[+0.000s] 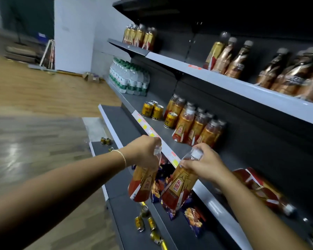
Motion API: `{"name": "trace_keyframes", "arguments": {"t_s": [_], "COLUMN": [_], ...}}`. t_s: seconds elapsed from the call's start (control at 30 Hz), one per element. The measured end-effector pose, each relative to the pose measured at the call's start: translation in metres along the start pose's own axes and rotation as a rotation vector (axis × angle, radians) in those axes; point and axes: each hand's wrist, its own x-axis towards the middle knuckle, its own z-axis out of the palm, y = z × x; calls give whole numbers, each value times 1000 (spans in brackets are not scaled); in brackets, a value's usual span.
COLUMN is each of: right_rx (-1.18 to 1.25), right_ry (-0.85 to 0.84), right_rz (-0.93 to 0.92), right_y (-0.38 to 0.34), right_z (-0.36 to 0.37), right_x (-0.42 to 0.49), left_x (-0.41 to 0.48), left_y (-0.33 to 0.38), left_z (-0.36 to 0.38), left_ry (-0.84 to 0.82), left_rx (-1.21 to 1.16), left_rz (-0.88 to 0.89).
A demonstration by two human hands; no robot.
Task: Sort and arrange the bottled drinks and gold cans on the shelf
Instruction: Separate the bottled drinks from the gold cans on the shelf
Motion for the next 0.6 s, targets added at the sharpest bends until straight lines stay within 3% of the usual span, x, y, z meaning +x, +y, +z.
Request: {"name": "trace_keyframes", "arguments": {"t_s": [0.4, 0.6], "right_rx": [137, 207], "right_ry": [58, 131], "right_rz": [-66, -20], "right_y": [-2, 1], "right_z": [-1, -2], "right_x": [159, 207], "left_x": [122, 185], "left_y": [-42, -52], "left_z": [-29, -40], "left_ry": [249, 251], "left_rx": [-2, -38], "left_rz": [-55, 28]}}
